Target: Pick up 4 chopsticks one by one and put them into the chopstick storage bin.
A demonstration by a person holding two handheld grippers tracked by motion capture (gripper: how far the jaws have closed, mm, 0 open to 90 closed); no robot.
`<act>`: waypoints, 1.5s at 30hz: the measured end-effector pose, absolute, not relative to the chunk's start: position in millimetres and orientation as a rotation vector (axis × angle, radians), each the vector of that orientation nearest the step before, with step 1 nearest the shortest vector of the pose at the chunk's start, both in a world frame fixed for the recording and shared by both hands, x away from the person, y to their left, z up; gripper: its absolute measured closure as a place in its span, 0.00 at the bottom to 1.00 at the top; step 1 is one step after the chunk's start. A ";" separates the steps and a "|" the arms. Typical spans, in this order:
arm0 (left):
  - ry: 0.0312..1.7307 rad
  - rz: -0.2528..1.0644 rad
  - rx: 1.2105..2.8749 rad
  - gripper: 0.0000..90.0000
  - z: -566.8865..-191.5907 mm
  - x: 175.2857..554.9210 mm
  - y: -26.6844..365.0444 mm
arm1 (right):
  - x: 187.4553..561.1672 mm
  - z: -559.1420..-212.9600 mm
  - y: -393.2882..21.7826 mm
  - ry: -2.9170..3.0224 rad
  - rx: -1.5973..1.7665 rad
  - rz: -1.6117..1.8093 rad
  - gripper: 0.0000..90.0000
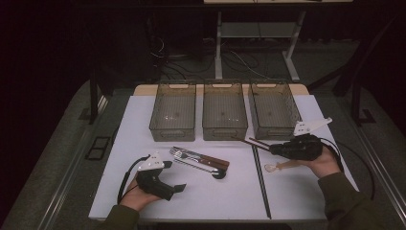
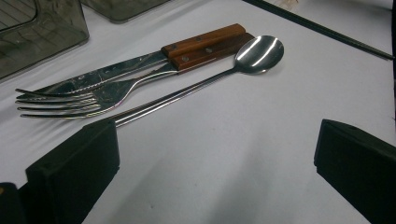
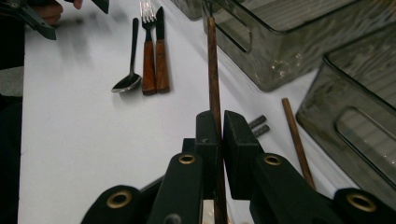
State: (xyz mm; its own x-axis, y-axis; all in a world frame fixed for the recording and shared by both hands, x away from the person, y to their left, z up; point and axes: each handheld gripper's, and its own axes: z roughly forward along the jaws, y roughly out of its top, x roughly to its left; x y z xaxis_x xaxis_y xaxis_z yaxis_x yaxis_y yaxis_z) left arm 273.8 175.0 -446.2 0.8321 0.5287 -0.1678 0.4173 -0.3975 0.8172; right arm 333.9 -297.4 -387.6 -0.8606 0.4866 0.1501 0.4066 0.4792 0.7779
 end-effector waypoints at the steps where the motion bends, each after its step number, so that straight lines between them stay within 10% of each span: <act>1: 0.694 0.145 2.043 0.00 -446.1 273.8 175.0 | 334.4 -387.2 -294.3 2.628 0.792 1.341 0.94; 45: 0.699 0.128 2.066 0.00 -446.8 273.2 167.8 | 397.2 -349.1 -149.8 2.558 0.889 1.323 0.94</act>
State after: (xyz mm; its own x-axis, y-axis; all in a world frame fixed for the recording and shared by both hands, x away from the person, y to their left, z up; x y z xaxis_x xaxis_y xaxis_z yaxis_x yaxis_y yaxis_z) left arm 273.2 167.8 -446.8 0.8332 0.5247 -0.1745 0.4293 -0.4150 0.8022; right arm 397.2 -149.8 -349.1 -0.8185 0.5546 0.1501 0.4429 0.4425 0.7798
